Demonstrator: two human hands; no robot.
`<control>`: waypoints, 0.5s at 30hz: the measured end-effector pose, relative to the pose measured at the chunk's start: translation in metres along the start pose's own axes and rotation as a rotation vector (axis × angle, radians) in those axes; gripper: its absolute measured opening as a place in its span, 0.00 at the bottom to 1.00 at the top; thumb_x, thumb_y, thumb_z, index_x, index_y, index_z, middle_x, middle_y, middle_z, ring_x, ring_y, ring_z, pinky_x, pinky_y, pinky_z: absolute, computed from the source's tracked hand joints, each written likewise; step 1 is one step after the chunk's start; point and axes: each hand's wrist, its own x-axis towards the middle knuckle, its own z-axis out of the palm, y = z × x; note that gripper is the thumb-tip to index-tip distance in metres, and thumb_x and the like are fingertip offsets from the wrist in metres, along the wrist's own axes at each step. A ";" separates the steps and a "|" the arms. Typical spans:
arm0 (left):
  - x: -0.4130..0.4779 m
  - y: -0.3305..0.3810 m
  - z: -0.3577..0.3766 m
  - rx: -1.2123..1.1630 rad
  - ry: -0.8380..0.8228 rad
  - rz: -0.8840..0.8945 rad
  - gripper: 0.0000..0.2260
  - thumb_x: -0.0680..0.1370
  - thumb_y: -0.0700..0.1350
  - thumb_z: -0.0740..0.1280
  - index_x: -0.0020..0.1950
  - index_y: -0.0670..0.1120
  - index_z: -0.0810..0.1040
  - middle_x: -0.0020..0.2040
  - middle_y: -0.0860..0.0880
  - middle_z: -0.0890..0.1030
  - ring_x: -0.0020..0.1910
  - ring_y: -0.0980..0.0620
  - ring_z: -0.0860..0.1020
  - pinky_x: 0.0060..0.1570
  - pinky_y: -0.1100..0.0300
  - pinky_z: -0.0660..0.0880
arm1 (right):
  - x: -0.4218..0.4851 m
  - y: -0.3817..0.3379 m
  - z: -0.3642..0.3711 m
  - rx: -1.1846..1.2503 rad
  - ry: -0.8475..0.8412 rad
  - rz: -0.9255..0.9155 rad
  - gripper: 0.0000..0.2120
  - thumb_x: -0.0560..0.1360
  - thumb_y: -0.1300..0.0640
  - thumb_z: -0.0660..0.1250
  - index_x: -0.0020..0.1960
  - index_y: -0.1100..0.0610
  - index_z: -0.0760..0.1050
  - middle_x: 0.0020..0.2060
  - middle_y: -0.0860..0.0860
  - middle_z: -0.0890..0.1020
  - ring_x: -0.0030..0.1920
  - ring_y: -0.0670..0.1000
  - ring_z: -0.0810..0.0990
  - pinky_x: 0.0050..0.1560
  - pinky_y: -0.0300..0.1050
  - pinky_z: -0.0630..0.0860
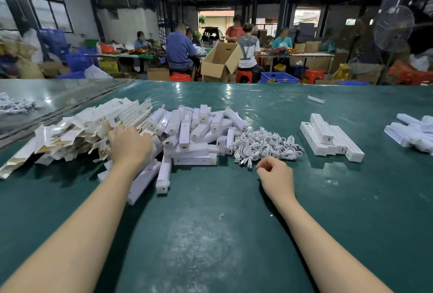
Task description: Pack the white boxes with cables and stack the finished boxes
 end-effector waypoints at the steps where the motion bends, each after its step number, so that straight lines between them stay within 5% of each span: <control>1: 0.004 -0.002 0.003 0.051 -0.073 -0.019 0.20 0.76 0.46 0.57 0.63 0.36 0.72 0.72 0.39 0.61 0.71 0.39 0.57 0.67 0.43 0.58 | 0.000 0.000 0.000 0.003 0.000 0.004 0.09 0.69 0.66 0.63 0.35 0.54 0.74 0.30 0.47 0.75 0.38 0.52 0.73 0.37 0.41 0.63; 7: 0.019 0.005 0.012 0.156 -0.296 -0.118 0.27 0.78 0.56 0.55 0.67 0.38 0.69 0.76 0.43 0.50 0.72 0.37 0.53 0.66 0.41 0.57 | 0.000 0.001 -0.001 0.032 0.008 0.018 0.08 0.69 0.66 0.62 0.35 0.55 0.75 0.29 0.45 0.74 0.37 0.52 0.72 0.34 0.41 0.62; 12: 0.023 0.007 0.020 0.162 -0.280 -0.125 0.33 0.78 0.61 0.51 0.67 0.34 0.68 0.75 0.42 0.53 0.74 0.40 0.48 0.69 0.43 0.52 | 0.000 0.000 -0.001 0.055 0.014 0.031 0.09 0.69 0.67 0.62 0.35 0.55 0.74 0.29 0.46 0.74 0.36 0.52 0.71 0.35 0.41 0.63; 15: 0.019 0.015 0.014 0.125 -0.165 -0.052 0.33 0.78 0.60 0.51 0.66 0.32 0.68 0.73 0.40 0.58 0.72 0.39 0.54 0.68 0.45 0.54 | 0.000 0.000 -0.001 0.073 0.024 0.040 0.09 0.68 0.67 0.62 0.34 0.55 0.74 0.28 0.46 0.74 0.35 0.51 0.71 0.35 0.41 0.63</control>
